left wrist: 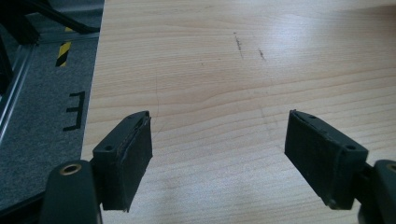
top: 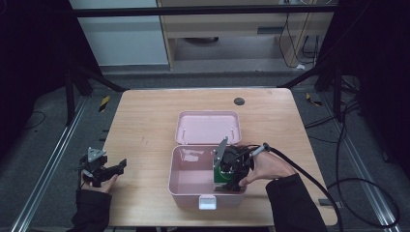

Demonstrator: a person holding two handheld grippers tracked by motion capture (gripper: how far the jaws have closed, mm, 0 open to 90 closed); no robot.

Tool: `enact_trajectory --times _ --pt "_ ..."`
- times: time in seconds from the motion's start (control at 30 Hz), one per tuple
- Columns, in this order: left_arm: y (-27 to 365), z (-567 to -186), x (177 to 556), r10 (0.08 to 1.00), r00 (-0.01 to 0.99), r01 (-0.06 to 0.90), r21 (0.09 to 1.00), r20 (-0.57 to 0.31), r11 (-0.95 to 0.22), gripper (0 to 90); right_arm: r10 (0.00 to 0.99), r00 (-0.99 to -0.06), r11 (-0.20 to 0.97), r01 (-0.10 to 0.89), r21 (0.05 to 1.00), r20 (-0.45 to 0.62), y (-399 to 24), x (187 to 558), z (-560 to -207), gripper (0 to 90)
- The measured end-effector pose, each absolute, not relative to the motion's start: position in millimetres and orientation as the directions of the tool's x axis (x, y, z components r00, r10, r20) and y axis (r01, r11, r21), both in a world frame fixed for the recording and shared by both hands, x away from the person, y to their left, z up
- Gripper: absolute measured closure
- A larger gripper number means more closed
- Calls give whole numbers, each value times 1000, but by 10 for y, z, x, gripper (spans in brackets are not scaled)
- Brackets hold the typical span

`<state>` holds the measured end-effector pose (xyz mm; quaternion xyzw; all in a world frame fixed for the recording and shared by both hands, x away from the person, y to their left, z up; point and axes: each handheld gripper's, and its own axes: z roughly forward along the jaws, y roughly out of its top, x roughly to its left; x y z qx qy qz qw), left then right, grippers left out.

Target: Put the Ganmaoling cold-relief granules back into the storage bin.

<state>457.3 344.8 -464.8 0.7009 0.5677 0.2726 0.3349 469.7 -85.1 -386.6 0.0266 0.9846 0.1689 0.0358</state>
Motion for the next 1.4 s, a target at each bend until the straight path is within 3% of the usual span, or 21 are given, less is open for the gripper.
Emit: enact_trajectory --times 0.4,0.6,0.77,0.97,1.0,1.03,1.13,1.17,1.4 --pt "3449 -4648 4575 978 207 614 778 2 -132 227 77 -995 935 50 350 -62 -885 4719 -3891 105" --pt "3446 -4649 4575 978 208 615 778 2 -132 226 121 -988 897 65 437 -101 -995 4698 -3671 114" --pt "3450 -4646 4570 978 208 613 779 0 -131 232 213 -964 830 94 550 -157 -1170 4685 -3410 130" --pt "3446 -4648 4569 976 216 616 777 -4 -133 257 455 -865 698 198 688 -212 -1603 4669 -3199 137" --pt "3446 -4648 4569 976 216 616 777 -4 -133 262 455 -865 698 198 688 -212 -1603 4669 -3199 137" --pt "3446 -4648 4570 976 216 617 776 -5 -133 266 549 -815 626 256 737 -184 -1770 4663 -3216 137" --pt "3442 -4651 4572 976 219 618 774 -6 -134 273 615 -770 581 294 759 -172 -1894 4662 -3269 125" --pt "3438 -4651 4572 975 221 618 774 -4 -136 276 680 -716 533 339 775 -155 -2027 4668 -3363 123" --pt "3430 -4658 4576 975 222 624 769 -4 -139 288 812 -578 390 441 808 -77 -2332 4681 -3767 121"
